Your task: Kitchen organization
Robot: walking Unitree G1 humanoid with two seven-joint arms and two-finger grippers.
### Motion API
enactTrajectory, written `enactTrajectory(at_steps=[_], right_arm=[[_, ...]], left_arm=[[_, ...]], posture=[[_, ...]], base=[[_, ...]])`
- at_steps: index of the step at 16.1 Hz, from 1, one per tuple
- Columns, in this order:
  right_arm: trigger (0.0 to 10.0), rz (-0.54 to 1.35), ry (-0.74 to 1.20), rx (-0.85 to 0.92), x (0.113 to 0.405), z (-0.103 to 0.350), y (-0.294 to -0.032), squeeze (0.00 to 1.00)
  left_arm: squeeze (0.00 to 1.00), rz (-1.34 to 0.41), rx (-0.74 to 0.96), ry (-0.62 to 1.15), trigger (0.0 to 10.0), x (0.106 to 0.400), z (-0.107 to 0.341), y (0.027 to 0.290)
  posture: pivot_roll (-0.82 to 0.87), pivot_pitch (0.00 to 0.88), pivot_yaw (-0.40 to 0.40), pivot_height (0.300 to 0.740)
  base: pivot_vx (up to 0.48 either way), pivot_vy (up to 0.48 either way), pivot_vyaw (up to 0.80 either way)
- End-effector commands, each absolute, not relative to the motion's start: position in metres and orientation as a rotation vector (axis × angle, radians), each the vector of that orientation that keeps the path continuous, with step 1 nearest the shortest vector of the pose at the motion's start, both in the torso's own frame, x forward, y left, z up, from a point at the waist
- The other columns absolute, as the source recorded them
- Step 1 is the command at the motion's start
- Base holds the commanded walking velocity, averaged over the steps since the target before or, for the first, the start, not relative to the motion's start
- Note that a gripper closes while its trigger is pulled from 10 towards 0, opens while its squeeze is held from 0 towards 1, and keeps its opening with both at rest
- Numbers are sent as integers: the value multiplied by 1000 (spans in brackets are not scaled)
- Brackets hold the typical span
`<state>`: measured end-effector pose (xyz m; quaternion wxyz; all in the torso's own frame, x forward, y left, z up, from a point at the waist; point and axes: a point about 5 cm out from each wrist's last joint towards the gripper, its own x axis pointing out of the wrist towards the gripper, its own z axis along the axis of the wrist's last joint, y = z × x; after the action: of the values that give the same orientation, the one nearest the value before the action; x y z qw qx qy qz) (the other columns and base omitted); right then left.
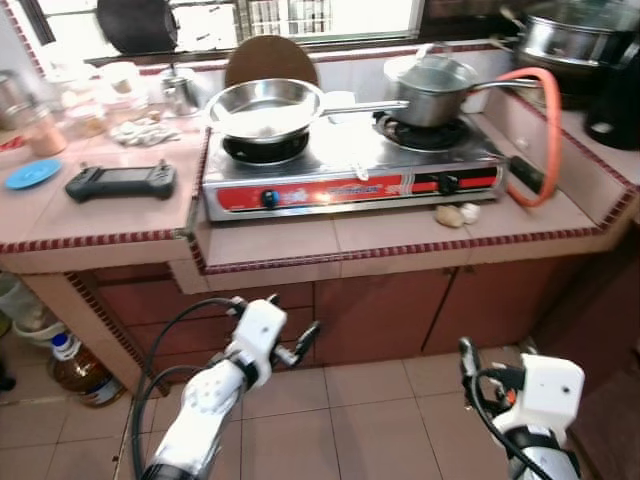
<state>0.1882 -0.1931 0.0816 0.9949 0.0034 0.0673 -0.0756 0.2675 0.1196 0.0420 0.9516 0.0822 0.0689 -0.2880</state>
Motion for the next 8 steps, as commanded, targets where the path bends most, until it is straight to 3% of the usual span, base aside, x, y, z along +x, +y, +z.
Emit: enactTrajectory(at_steps=[1,3,8], right_arm=[[10000,-158,131,0,188,86,-199,0],[10000,-159,136,9,188,86,-205,0],[10000,-134,131,23,194,84,-194,0]], left_arm=[[0,-634,181,121,10000,262,45,119],[0,-496,214,46,10000,261,58,135],[0,-407,201,32,10000,254,69,159]], posture=[[-17,0,3,740],[2,0,-9,740],[46,0,-2,740]], base=[[0,0,0],[0,0,0],[0,0,0]])
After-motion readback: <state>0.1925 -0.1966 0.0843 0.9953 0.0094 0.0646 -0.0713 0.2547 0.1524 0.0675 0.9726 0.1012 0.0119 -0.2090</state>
